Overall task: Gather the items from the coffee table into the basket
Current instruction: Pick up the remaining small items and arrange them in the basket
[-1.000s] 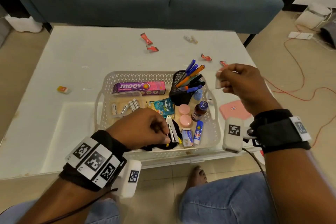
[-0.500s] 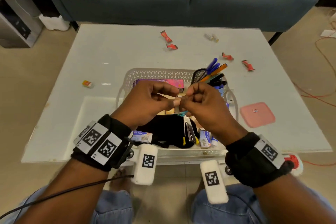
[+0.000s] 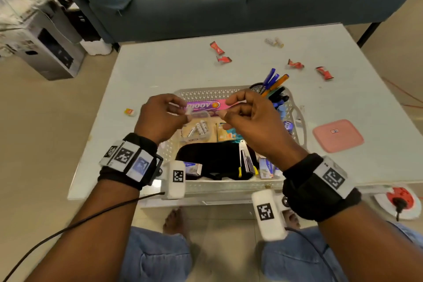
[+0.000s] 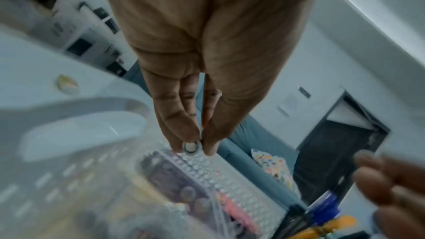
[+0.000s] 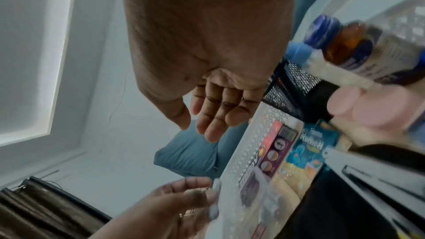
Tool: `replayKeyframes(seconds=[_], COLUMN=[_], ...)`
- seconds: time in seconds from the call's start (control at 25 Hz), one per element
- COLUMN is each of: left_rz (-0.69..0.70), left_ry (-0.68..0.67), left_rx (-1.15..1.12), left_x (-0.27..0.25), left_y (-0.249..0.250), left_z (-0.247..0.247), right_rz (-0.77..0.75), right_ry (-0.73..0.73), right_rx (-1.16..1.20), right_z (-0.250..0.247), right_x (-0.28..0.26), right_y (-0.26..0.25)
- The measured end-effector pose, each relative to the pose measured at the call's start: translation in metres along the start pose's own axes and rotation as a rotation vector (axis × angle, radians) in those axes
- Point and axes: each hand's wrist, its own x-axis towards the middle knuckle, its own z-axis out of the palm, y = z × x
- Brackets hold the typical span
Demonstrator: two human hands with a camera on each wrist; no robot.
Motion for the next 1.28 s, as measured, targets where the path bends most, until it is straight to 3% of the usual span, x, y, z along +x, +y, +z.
replayKeyframes(seconds=[0.12, 0.36, 0.52, 0.72, 0.88, 1.04, 1.2, 1.28], left_rz=[-0.037, -0.127, -0.131, 0.183, 0.249, 0.245, 0.256, 0.276], left_ry=[0.083, -0.058, -0.097, -0.234, -0.417, -0.493, -0.528, -0.533], left_rx=[0.482, 0.719, 0.68, 0.531, 0.394, 0.425, 0.534, 0.569], left_x=[0.011, 0.033, 0.031, -0.022, -0.062, -0.058, -0.055, -0.054], left_y=[-0.009, -0.003, 0.004, 0.028, 0.022, 0.002, -0.008, -0.009], left_z=[0.013, 0.034, 0.026, 0.022, 0.051, 0.068, 0.076, 0.078], right_rz=[-0.063, -0.156, -0.174, -0.214, -0.249, -0.112, 0.161, 0.218], right_ry=[0.084, 0.098, 0.066, 0.109, 0.282, 0.494, 0.424, 0.327], right_rx=[-0.074, -0.067, -0.064, -0.108, -0.114, -0.318, -0.515, -0.689], right_z=[-0.018, -0.021, -0.018, -0.041, -0.096, -0.154, -0.165, -0.159], right_x=[0.005, 0.012, 0.015, 0.015, 0.024, 0.026, 0.033, 0.036], right_y=[0.004, 0.006, 0.007, -0.008, -0.015, 0.024, 0.068, 0.074])
